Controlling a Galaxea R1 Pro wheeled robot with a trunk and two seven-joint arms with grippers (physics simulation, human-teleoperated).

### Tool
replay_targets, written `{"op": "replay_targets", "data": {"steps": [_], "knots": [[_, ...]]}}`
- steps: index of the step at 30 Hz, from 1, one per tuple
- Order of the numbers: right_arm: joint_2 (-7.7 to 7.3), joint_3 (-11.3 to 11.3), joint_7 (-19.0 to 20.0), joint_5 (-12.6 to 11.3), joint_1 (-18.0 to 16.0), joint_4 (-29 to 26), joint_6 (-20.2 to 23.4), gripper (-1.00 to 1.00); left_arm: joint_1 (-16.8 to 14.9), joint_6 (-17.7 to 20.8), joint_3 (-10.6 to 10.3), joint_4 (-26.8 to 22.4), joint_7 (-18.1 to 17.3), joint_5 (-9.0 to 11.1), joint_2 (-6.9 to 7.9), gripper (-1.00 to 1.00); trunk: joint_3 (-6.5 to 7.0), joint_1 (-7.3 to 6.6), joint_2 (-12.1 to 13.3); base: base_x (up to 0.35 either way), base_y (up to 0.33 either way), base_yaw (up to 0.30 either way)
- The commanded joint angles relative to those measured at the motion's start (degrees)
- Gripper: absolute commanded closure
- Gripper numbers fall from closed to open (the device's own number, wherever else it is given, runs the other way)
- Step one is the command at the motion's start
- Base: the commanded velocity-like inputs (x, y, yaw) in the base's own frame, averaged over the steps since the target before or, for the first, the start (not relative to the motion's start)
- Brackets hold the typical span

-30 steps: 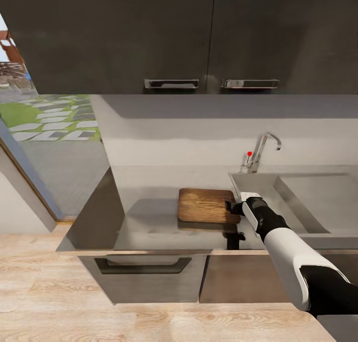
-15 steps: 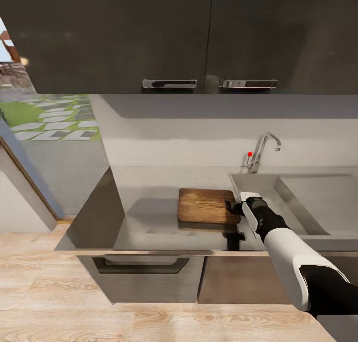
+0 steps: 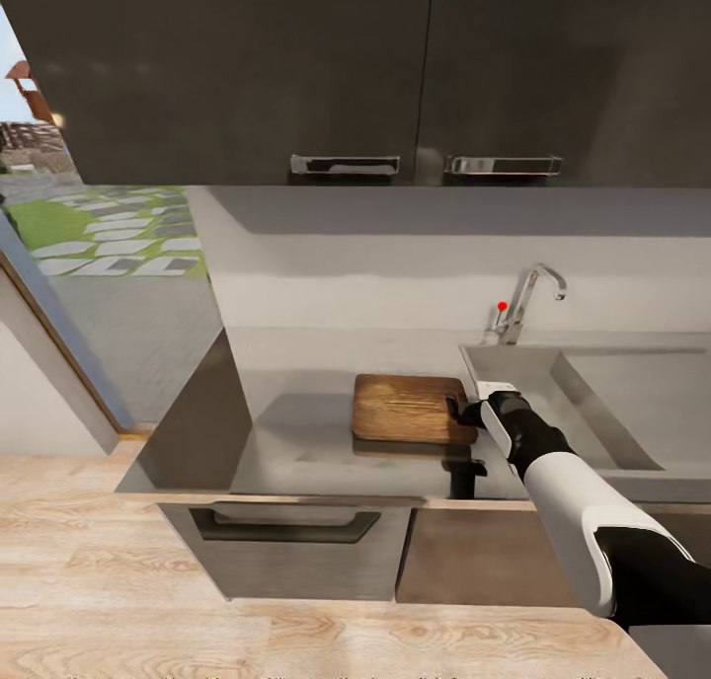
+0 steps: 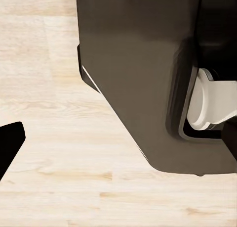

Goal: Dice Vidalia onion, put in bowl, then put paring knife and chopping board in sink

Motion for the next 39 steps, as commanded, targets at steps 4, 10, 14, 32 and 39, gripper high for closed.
{"op": "replay_targets", "data": {"steps": [4, 10, 14, 32, 39], "knots": [[0.02, -0.11, -0.24, -0.28, -0.03, -0.08, 0.25, 1.0, 0.01, -0.11, -0.01, -0.06, 0.0, 0.07, -0.01, -1.0, -0.3, 0.03, -0.11, 0.0, 0.0, 0.0], [0.02, -0.11, -0.24, -0.27, -0.03, -0.09, 0.24, 1.0, 0.01, -0.11, -0.01, -0.06, 0.0, 0.07, -0.03, -1.0, -0.54, 0.03, -0.11, 0.0, 0.0, 0.0], [0.02, -0.11, -0.24, -0.3, -0.03, -0.08, 0.24, 1.0, 0.01, -0.11, -0.01, -0.06, 0.0, 0.07, -0.22, -1.0, -0.72, 0.03, -0.11, 0.0, 0.0, 0.0], [0.02, -0.11, -0.24, -0.31, -0.03, -0.08, 0.24, 1.0, 0.01, -0.11, -0.01, -0.06, 0.0, 0.07, -0.71, -1.0, -1.17, 0.03, -0.11, 0.0, 0.0, 0.0], [0.02, -0.11, -0.24, -0.31, -0.03, -0.08, 0.24, 1.0, 0.01, -0.11, -0.01, -0.06, 0.0, 0.07, -1.01, -1.0, -1.4, 0.03, -0.11, 0.0, 0.0, 0.0]]}}
